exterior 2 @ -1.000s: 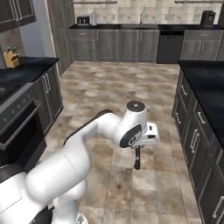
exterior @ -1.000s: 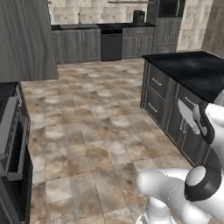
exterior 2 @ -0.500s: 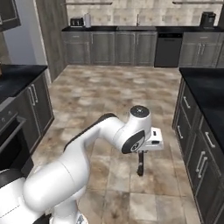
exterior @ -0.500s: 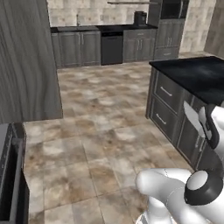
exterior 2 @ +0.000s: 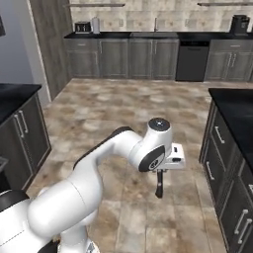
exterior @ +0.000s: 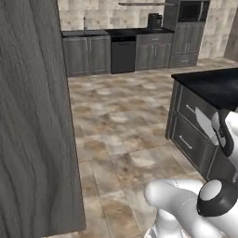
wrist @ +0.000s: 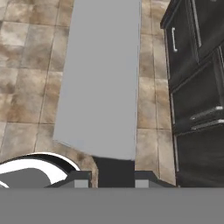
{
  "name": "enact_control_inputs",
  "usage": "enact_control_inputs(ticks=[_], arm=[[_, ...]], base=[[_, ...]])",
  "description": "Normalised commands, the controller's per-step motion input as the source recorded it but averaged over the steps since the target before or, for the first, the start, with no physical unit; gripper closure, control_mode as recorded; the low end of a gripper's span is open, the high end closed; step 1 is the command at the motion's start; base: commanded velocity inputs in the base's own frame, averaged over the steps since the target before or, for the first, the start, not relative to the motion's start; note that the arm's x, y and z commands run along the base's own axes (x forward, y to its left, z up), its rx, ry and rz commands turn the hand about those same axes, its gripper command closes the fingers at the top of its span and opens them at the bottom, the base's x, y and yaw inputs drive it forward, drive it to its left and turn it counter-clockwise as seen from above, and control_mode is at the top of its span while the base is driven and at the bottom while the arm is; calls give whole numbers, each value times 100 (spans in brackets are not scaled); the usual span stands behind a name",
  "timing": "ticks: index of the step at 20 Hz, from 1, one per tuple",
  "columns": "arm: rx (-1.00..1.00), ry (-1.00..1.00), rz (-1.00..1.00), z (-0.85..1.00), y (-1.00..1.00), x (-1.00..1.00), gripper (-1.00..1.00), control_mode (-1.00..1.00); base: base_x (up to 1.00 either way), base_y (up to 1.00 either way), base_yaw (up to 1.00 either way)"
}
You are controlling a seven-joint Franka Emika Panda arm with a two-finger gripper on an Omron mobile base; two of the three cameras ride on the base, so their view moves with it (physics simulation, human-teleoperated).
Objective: Move the cutting board and knife to the sink. Then move spray from the cabinet to the counter.
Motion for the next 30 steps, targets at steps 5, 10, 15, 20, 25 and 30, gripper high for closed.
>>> enact_control_inputs(ticks=[5,10,15,20,25,30], arm=[[0,0,0,0,0,0,100,100],[0,0,0,0,0,0,100,100],[0,0,0,0,0,0,100,100],[0,0,0,0,0,0,100,100],[0,0,0,0,0,0,100,100],[0,0,0,0,0,0,100,100]], base=[[91,1,0],[89,-2,2],[88,-4,2],[87,-4,2],[84,-3,2],[82,-3,2]])
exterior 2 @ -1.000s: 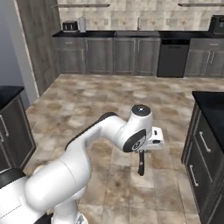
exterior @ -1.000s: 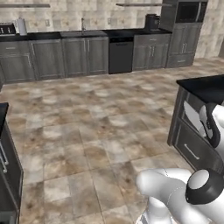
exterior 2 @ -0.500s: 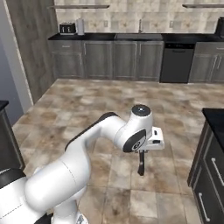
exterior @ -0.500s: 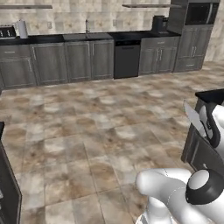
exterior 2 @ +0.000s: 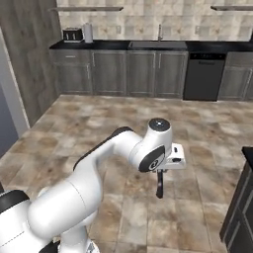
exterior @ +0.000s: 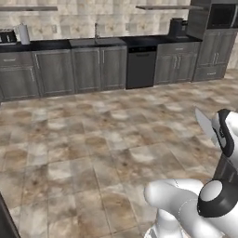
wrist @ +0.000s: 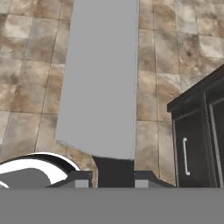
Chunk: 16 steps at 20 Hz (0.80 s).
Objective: Move the cutting board and knife to the sink. Then move spray from the cabinet to the counter.
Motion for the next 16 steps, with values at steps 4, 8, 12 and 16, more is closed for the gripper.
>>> enact_control_inputs(ticks=[4,8,12,16], arm=[[0,0,0,0,0,0,100,100],[0,0,0,0,0,0,100,100],[0,0,0,0,0,0,100,100],[0,0,0,0,0,0,100,100]], base=[[82,-5,1],[80,-6,0],[80,-3,0],[80,-2,0]])
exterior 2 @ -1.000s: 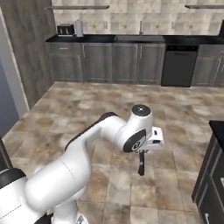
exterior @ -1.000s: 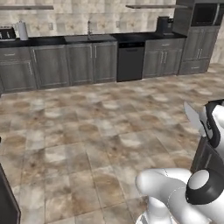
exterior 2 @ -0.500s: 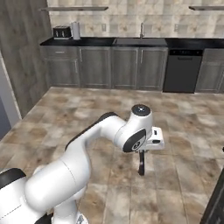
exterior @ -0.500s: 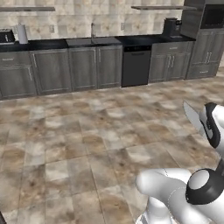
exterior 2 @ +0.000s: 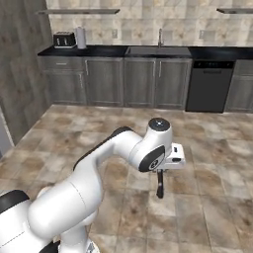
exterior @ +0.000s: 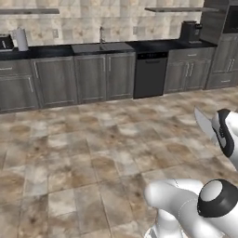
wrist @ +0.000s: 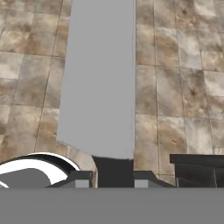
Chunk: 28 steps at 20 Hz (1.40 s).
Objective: Move the cutting board and knife to the sink. Then move spray from the cabinet to the counter.
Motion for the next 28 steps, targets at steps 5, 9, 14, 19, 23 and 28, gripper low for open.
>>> enact_control_inputs(ticks=[5,9,14,19,23,28], arm=[[0,0,0,0,0,0,100,100],[0,0,0,0,0,0,100,100],[0,0,0,0,0,0,100,100],[0,0,0,0,0,0,100,100],[0,0,0,0,0,0,100,100],[0,0,0,0,0,0,100,100]], base=[[82,-3,0],[81,-4,1],[82,-3,1],[82,-5,0],[84,-5,1],[84,-3,1]])
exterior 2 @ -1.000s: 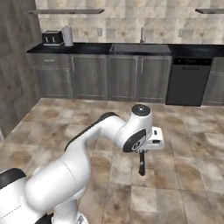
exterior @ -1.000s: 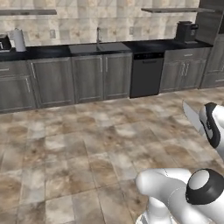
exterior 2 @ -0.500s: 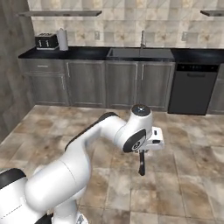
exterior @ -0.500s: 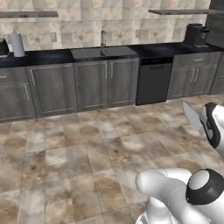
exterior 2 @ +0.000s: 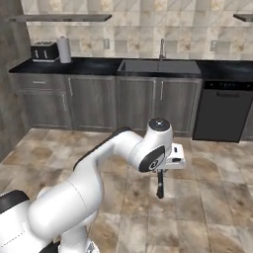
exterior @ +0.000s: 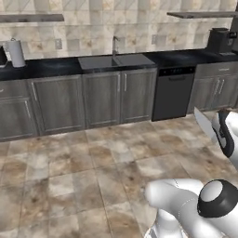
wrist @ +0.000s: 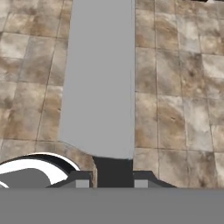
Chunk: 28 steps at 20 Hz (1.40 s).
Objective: Move the cutting board and knife to the sink. Then move spray from the cabinet to the counter.
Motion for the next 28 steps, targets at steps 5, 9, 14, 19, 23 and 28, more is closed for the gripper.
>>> enact_control_inputs(ticks=[5,9,14,19,23,28], arm=[[0,0,0,0,0,0,100,100],[0,0,0,0,0,0,100,100],[0,0,0,0,0,0,100,100],[0,0,0,0,0,0,100,100],[0,0,0,0,0,0,100,100],[0,0,0,0,0,0,100,100]], base=[[82,-1,0],[83,0,0],[83,0,0],[82,0,0],[80,0,0],[79,-6,0]])
